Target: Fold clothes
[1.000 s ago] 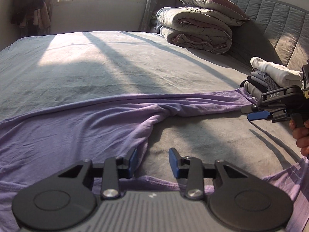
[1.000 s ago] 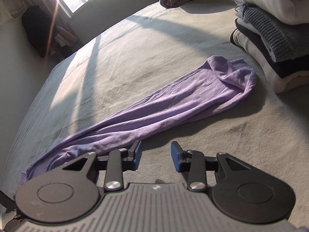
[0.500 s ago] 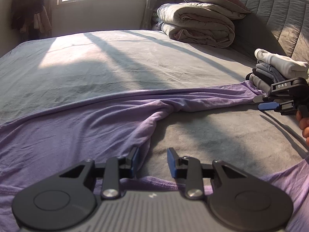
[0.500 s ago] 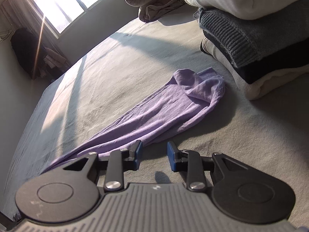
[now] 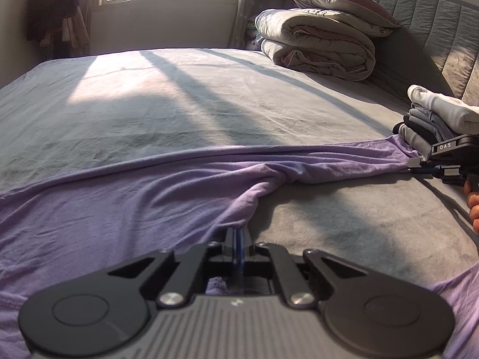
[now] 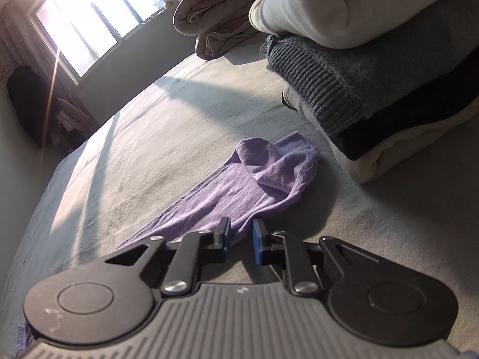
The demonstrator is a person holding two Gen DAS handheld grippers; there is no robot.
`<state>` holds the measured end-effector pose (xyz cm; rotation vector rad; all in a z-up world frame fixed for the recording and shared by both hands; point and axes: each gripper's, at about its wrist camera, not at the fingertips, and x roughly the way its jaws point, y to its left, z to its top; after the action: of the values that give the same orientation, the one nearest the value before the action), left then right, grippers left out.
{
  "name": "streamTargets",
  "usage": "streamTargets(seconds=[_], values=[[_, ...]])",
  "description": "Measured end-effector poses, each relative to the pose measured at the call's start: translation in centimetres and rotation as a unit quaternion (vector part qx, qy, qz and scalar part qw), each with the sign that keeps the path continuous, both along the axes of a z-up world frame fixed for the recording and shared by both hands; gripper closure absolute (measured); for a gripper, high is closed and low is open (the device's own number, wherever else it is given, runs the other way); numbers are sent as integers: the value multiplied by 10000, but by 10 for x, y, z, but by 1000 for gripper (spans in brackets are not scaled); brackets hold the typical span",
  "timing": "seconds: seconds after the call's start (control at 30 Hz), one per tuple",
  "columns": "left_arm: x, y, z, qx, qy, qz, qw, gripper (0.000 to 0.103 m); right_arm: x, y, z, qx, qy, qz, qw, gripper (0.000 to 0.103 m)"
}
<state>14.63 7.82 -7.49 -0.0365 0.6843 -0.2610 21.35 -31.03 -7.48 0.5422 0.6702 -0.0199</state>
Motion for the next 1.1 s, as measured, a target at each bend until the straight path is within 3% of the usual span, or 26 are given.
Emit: streamTargets(seconds=[0.13,0.4,0.53,0.7,0.8,0.87,0.93,0.97,1.03,1.1], values=[[-1,16,7,-409,-78,255,9988,103,6,0,12,-394,-78,43,9992,103],[-4,47,25,-1065,-47,-126,9942,103,15,-12,35,-1028,101,90,9946,103],[-2,46,25,-1039,175,-513,9931,103,13,-16,30,-1297,425,162,9905,103],[-7,34,19,-604,472,-1080,9912,103,5,-7,29,-1323,568,355,9889,103],[-9,37,19,-604,508,-1040,9914,102,0,3,33,-1254,533,491,9895,88],[-10,43,22,-739,459,-898,9922,101,1,13,36,-1301,533,629,9881,88],[-11,51,28,-938,387,-717,9923,89,1,22,39,-1347,534,767,9865,88],[-11,55,30,-1028,354,-600,9923,75,2,27,41,-1370,534,835,9856,88],[-11,62,34,-1080,291,-299,9933,60,3,38,43,-1441,520,968,9835,88],[-10,66,35,-991,315,-10,9946,58,5,50,45,-1531,495,1095,9809,88]])
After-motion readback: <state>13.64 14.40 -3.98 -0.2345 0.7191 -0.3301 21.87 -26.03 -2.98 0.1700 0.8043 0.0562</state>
